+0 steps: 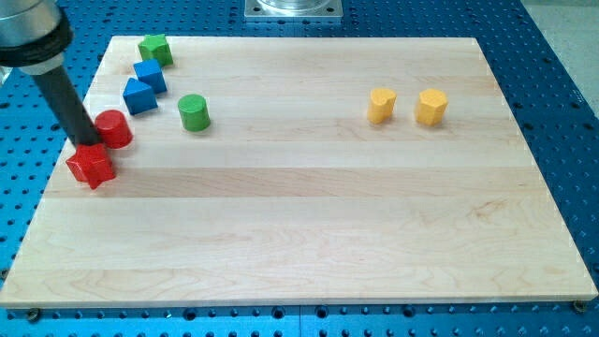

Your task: Adjust the red star at the bottom left of the red circle

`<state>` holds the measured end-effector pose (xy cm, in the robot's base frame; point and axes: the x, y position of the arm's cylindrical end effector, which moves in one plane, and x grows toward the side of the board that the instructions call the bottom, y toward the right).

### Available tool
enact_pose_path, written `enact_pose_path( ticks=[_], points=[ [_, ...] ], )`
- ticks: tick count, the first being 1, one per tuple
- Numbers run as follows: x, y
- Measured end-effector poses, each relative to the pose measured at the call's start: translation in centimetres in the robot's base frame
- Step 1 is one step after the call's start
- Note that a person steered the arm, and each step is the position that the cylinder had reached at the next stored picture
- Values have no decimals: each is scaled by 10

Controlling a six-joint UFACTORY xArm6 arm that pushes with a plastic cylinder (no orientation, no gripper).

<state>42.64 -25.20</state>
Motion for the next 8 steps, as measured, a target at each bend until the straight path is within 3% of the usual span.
enact_pose_path(
  ticks=[2, 3, 4, 6, 8],
  points=[
    [-18, 23],
    [-23, -42],
    [-12, -53],
    [64, -35],
    [67, 2]
  ],
)
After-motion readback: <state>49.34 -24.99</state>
